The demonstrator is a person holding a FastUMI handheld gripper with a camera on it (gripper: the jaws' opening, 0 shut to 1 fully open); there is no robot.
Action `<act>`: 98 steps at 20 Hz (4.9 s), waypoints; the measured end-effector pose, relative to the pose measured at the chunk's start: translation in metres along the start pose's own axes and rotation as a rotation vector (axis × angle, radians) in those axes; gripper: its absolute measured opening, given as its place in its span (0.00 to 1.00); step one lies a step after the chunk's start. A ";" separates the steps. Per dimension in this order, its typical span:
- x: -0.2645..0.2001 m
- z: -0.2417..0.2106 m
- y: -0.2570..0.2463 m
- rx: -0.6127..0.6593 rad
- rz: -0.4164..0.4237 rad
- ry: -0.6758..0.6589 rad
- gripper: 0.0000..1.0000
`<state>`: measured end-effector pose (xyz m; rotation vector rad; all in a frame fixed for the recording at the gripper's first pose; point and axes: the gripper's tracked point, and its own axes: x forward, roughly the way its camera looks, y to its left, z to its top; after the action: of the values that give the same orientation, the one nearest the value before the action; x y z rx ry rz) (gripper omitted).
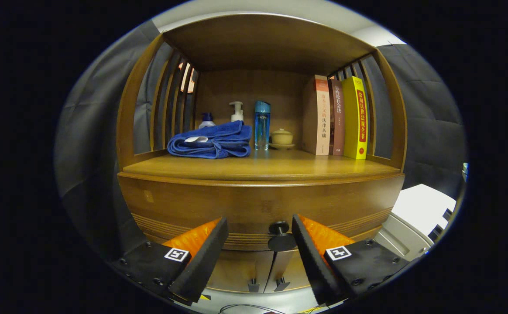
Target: Pull open the drawer, take out the items inside it, and place them on the countertop above the cabinet.
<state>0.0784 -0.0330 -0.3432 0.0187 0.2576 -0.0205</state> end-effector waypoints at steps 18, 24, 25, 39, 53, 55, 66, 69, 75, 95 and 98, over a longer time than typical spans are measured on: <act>0.026 -0.040 -0.035 0.028 -0.068 0.093 0.54; 0.010 -0.040 -0.036 0.051 -0.083 0.084 0.46; 0.004 -0.040 -0.036 0.047 -0.081 0.083 0.46; -0.063 -0.043 -0.040 0.075 -0.072 0.096 0.45; -0.096 -0.055 -0.039 0.059 -0.073 0.147 0.45; -0.098 -0.056 -0.039 0.069 -0.075 0.156 0.45; -0.125 -0.061 -0.041 0.058 -0.068 0.174 0.45; -0.133 -0.063 -0.044 0.058 -0.069 0.180 0.45; -0.142 -0.065 -0.043 0.055 -0.074 0.195 0.46; -0.161 -0.046 -0.050 0.080 -0.116 0.152 0.66; -0.167 -0.016 -0.054 0.040 -0.126 0.106 0.86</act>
<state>-0.0887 -0.0836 -0.3173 0.0432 0.3645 -0.1499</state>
